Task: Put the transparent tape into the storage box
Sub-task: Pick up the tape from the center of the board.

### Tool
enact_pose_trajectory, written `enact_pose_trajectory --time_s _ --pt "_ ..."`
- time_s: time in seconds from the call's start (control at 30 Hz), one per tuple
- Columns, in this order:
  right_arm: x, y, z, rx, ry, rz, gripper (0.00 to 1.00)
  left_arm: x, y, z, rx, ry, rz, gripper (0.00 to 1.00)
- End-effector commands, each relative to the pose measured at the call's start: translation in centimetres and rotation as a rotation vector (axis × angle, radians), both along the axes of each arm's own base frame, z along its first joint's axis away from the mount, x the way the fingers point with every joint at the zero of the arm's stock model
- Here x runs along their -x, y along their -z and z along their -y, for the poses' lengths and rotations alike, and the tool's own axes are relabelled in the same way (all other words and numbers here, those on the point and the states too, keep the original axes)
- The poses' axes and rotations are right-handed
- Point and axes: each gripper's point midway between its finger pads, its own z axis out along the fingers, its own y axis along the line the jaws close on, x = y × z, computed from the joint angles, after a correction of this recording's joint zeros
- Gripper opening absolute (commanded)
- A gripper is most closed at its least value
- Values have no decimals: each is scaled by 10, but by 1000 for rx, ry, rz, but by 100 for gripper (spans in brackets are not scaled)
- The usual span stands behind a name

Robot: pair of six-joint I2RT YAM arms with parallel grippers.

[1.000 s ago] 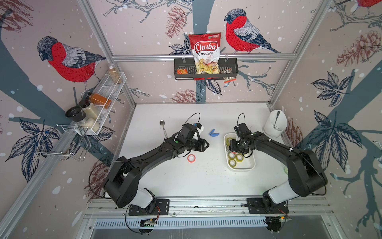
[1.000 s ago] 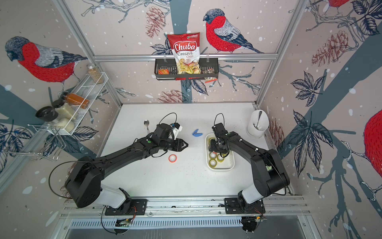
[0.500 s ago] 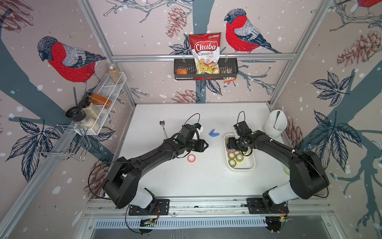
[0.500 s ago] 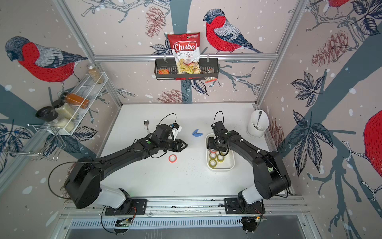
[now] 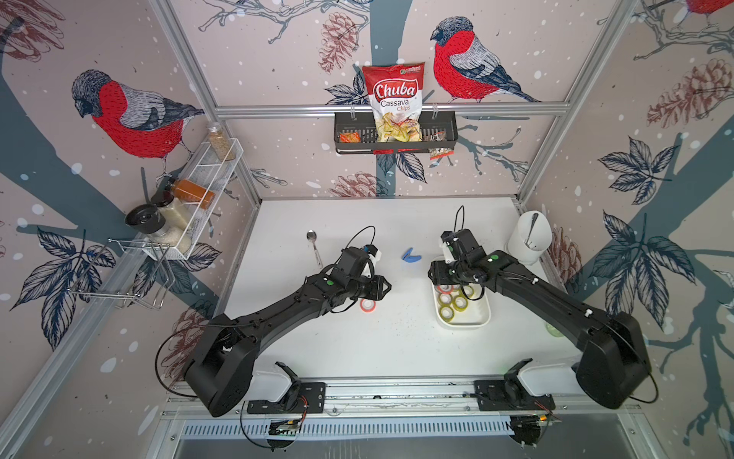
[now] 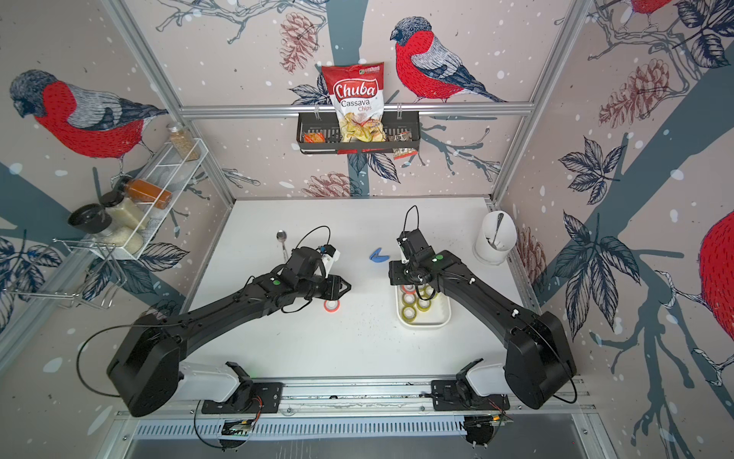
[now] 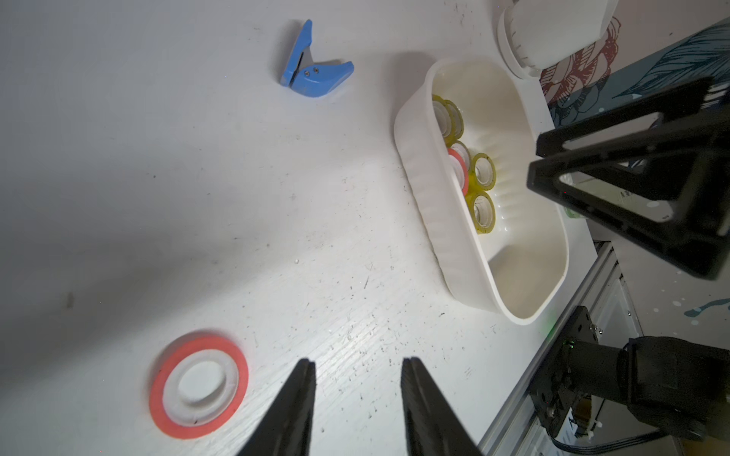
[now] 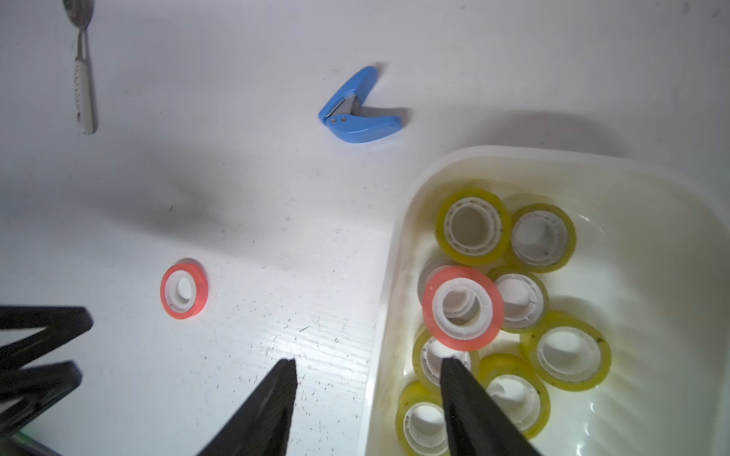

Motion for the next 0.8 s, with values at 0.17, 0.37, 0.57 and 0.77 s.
enact_pose_trajectory --time_s 0.17,0.37,0.57,0.77 --pt "17 4 -35 49 -175 1 64 -3 16 -44 0 -148 -84 41" --pt "14 9 -41 72 -172 -1 64 7 40 -63 -100 -168 -139 44" --pt "10 4 -41 65 -150 9 63 11 61 -80 -207 -210 -181 43" --pt "11 5 -35 64 -135 9 63 11 75 -83 -275 -214 -203 39"
